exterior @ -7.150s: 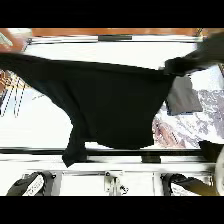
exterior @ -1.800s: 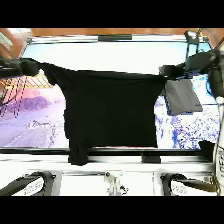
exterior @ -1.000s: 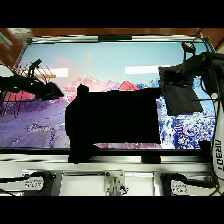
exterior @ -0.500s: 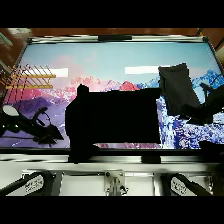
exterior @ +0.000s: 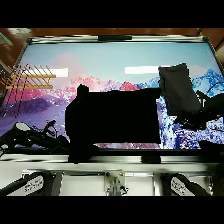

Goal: Fold the shirts.

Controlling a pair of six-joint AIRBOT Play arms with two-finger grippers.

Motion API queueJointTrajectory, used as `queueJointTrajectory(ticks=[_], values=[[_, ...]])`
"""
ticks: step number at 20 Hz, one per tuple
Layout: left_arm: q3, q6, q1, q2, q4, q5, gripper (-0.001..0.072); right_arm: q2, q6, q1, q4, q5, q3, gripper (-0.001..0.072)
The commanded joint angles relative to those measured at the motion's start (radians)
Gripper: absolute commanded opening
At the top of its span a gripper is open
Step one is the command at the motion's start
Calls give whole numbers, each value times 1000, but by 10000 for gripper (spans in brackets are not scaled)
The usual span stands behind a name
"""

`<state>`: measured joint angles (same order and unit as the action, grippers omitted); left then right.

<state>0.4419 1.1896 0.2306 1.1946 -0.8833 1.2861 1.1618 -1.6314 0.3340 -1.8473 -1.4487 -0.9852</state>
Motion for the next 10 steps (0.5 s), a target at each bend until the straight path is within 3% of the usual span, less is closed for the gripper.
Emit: queueJointTrajectory(ticks=[1, 2, 3, 6, 7, 9, 10], values=[[-14, -11, -68, 19, 77, -99, 517, -1, 0, 1, -6, 12, 5, 506], [-14, -10, -97, 25, 99, -121, 511, -1, 0, 1, -6, 13, 5, 506], [-14, -6, -131, 32, 117, -143, 458, -1, 0, 1, -6, 13, 5, 506], [-11, 8, -189, 37, 125, -156, 63, -1, -1, 1, -5, 13, 6, 506], [-10, 6, -187, 36, 125, -143, 29, -1, -8, 1, -6, 11, 18, 506], [-10, -24, -168, 33, 125, -109, 29, -1, -32, 1, -5, 16, 76, 518], [-10, -35, -155, 32, 124, -90, 28, -1, -34, 1, -7, 33, 115, 590]])
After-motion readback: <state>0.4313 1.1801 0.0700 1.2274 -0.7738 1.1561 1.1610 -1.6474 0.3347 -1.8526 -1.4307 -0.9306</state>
